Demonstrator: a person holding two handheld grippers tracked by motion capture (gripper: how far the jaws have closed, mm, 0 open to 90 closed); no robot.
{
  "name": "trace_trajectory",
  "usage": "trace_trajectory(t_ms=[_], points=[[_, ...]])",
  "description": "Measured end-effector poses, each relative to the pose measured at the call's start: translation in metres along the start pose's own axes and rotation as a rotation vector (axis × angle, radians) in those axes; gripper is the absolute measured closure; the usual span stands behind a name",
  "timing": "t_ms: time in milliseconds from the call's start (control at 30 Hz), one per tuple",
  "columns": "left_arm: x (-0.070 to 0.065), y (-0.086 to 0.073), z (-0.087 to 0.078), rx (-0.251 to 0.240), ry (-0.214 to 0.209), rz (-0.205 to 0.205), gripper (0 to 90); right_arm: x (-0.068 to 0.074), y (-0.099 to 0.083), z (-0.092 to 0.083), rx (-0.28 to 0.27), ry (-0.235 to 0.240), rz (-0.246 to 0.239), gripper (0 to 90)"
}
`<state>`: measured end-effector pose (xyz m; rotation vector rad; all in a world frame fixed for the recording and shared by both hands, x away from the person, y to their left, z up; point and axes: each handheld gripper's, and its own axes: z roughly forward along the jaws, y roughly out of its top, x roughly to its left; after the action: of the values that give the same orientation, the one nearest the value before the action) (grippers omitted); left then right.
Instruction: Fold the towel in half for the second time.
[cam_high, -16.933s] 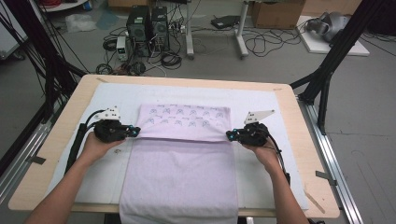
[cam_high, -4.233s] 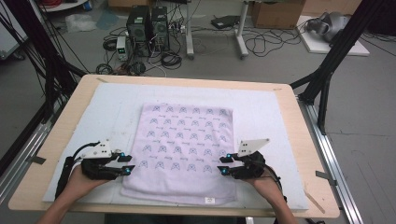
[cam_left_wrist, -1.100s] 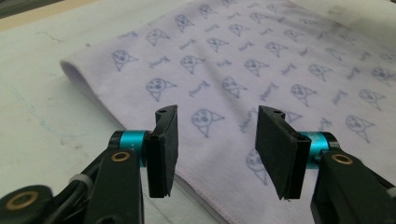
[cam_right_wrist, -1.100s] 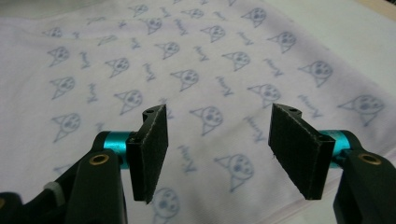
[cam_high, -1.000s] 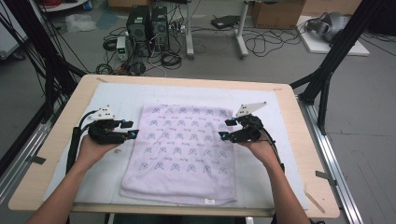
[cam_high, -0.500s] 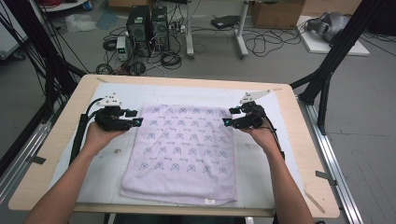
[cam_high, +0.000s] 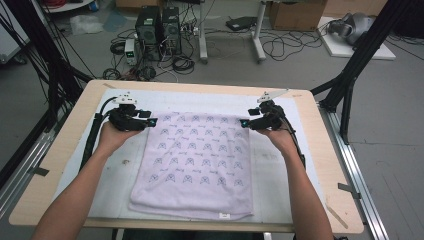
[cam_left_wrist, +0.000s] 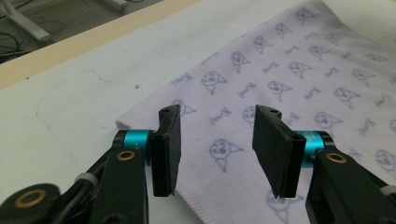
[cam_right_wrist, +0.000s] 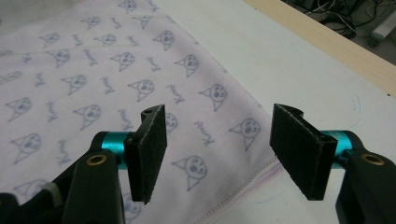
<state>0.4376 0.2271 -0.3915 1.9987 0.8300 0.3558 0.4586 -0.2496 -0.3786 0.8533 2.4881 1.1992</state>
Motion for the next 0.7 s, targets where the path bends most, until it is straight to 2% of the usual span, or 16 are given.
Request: trace_trajectory(t_ms=[100, 233, 400, 467, 533, 600, 700], points=[[0.007, -0.004, 0.006, 0.016, 0.019, -0.023, 53.1, -0.004, -0.004, 0.01, 0.026, -0.015, 0.002, 35.8], [0.015, -0.012, 0.018, 0.032, 0.035, -0.065, 55.0, -0.01, -0.012, 0.024, 0.051, -0.023, 0.044, 35.6], [0.02, -0.021, 0.034, 0.064, 0.07, -0.087, 55.8, -0.014, -0.021, 0.039, 0.078, -0.043, 0.067, 35.2], [0.021, -0.024, 0.039, 0.085, 0.097, -0.087, 55.8, -0.017, -0.026, 0.043, 0.079, -0.058, 0.068, 35.3], [0.023, -0.028, 0.043, 0.105, 0.137, -0.1, 53.7, -0.019, -0.031, 0.046, 0.082, -0.069, 0.089, 35.2], [0.026, -0.03, 0.045, 0.111, 0.151, -0.127, 51.8, -0.022, -0.036, 0.049, 0.1, -0.086, 0.09, 35.0], [0.028, -0.032, 0.047, 0.108, 0.161, -0.143, 52.3, -0.027, -0.043, 0.051, 0.089, -0.081, 0.134, 35.6]])
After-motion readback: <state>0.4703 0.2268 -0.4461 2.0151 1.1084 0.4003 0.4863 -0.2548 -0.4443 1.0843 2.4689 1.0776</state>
